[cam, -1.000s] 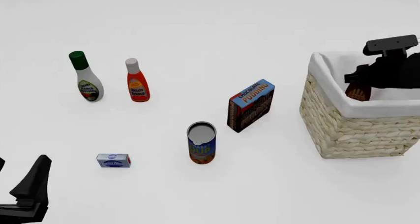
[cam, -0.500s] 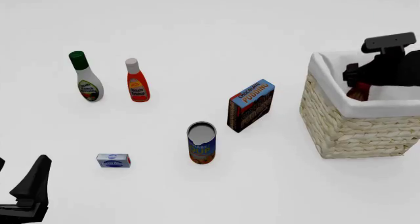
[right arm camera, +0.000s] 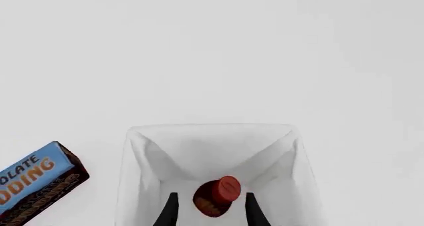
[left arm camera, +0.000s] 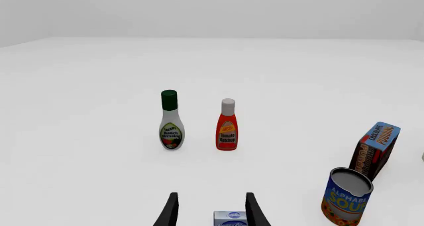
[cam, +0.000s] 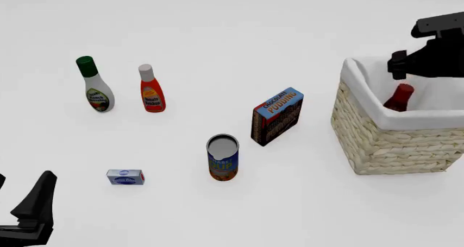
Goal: Pick the bbq sauce and place it in the basket.
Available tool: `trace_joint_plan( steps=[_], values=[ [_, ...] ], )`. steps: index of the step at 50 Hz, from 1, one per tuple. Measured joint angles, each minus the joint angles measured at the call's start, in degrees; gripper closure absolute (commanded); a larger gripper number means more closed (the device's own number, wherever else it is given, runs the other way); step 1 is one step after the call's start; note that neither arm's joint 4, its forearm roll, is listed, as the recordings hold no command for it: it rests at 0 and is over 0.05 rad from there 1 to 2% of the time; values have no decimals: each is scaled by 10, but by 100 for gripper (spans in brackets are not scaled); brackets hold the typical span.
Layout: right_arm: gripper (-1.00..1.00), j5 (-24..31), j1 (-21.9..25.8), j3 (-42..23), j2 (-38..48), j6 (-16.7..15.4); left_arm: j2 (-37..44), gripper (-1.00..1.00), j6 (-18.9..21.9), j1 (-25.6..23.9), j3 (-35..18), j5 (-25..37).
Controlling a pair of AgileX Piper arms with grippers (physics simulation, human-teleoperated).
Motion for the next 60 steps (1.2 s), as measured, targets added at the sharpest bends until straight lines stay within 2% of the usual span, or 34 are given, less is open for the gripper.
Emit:
trace_joint_plan(
  steps=[29,45,60],
  values=[
    [-100,71,18,-29,-103,2,0,-100,0,0,0,0],
    [-100,101,24,-56,-155,18,0,-100,0,0,0,0],
    [-100,113,38,-56,-200,31,0,-100,0,0,0,0]
  ],
)
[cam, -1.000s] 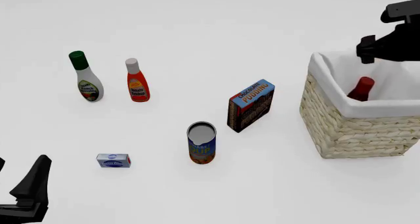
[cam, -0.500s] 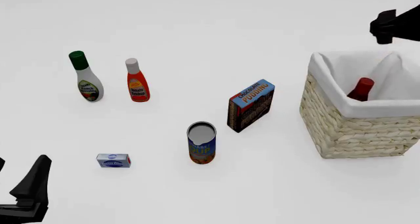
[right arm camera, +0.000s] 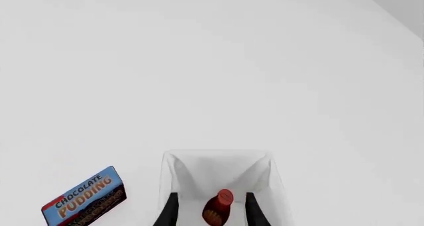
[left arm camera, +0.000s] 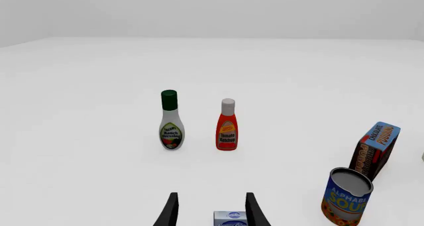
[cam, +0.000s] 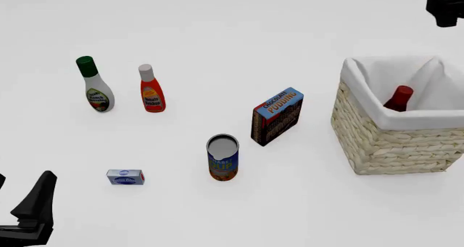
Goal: Pick the bbq sauce and place it in the basket.
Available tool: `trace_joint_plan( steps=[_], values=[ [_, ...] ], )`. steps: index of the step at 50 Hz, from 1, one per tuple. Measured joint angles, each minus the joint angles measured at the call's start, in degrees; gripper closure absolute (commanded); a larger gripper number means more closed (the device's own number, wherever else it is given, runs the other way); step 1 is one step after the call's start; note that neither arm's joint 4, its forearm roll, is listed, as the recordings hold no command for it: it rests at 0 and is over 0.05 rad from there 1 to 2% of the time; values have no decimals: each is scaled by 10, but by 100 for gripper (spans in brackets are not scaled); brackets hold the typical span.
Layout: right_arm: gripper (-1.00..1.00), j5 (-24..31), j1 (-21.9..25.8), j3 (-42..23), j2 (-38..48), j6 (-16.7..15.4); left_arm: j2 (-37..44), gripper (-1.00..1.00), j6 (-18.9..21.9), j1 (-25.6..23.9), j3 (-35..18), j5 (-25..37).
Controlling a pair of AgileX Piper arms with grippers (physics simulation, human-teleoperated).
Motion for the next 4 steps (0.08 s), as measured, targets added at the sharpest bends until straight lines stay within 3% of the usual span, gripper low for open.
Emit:
trace_joint_plan(
  steps=[4],
  values=[
    [-100,1,2,3,-10,3,0,-100,0,0,0,0]
  ],
)
